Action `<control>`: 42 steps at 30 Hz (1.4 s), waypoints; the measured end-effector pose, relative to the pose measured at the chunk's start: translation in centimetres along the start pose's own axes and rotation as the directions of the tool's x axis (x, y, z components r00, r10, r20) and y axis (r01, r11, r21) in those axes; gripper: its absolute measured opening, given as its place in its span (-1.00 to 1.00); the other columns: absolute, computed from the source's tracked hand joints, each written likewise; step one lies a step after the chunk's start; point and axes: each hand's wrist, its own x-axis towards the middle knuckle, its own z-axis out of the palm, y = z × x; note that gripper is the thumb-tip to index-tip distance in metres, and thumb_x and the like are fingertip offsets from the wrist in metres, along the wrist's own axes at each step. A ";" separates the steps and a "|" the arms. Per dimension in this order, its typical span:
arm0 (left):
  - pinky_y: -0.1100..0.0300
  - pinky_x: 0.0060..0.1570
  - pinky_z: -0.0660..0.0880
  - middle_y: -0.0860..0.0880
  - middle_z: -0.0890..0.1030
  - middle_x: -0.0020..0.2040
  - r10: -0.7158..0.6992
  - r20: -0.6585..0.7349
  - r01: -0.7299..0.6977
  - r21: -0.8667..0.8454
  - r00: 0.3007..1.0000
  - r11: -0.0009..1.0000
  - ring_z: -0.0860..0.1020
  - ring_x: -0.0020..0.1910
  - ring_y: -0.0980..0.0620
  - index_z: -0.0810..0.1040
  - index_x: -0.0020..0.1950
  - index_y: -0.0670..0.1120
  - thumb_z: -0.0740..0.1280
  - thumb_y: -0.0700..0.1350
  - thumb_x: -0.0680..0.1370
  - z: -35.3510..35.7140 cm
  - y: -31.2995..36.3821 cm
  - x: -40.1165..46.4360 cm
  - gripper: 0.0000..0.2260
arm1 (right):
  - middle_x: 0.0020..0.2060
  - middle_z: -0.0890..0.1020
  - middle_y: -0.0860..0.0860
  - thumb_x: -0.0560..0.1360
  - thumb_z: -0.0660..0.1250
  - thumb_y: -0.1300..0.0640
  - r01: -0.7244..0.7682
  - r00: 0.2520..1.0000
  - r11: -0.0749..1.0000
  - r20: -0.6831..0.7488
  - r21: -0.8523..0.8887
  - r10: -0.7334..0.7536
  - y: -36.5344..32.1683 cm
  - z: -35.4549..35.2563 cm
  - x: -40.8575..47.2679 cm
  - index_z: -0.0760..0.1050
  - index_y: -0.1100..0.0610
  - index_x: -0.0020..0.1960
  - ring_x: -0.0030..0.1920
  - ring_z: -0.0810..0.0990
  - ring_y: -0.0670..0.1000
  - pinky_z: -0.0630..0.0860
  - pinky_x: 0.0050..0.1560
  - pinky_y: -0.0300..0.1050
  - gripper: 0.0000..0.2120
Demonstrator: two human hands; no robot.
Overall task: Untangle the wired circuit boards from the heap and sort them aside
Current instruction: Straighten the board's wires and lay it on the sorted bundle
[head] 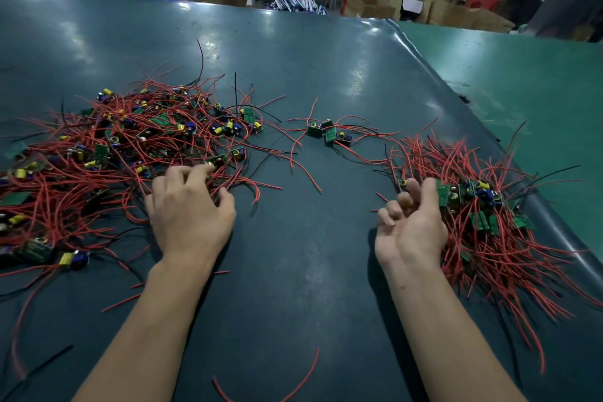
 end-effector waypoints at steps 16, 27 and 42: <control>-0.07 0.08 0.29 -0.11 0.64 0.03 -0.043 0.041 0.037 0.132 0.998 0.991 0.40 0.13 -0.22 0.66 0.12 0.01 0.33 0.08 0.56 -0.4 -0.5 0.8 -0.77 | -0.54 0.44 -0.04 0.61 0.27 0.07 0.107 0.959 0.926 0.283 -0.362 0.000 1.8 0.3 -1.2 0.56 0.12 -0.33 -0.58 0.30 -0.11 0.18 -0.59 -0.29 -0.65; -0.11 0.03 0.28 -0.18 0.56 -0.03 0.049 -0.399 -0.138 -0.196 0.916 0.971 0.41 0.07 -0.23 0.55 0.04 -0.16 0.22 -0.17 0.61 -0.8 0.3 0.3 -0.86 | -0.47 0.53 -0.05 0.60 0.30 0.11 0.306 0.874 0.797 0.485 -0.521 -0.019 2.7 0.0 -1.5 0.59 0.04 -0.18 -0.55 0.39 -0.09 0.28 -0.56 -0.27 -0.81; 0.16 -0.26 0.41 -0.06 0.53 -0.35 0.650 -0.410 -0.739 -0.559 0.640 0.375 0.46 -0.34 -0.02 0.55 -0.27 -0.17 0.28 -0.12 0.59 0.1 5.2 -5.1 -0.74 | 0.03 0.67 0.04 0.65 0.19 0.14 0.194 0.859 0.897 0.511 -0.397 0.040 3.1 0.7 -1.8 0.57 0.11 0.06 -0.03 0.70 0.05 0.60 -0.37 -0.12 -0.82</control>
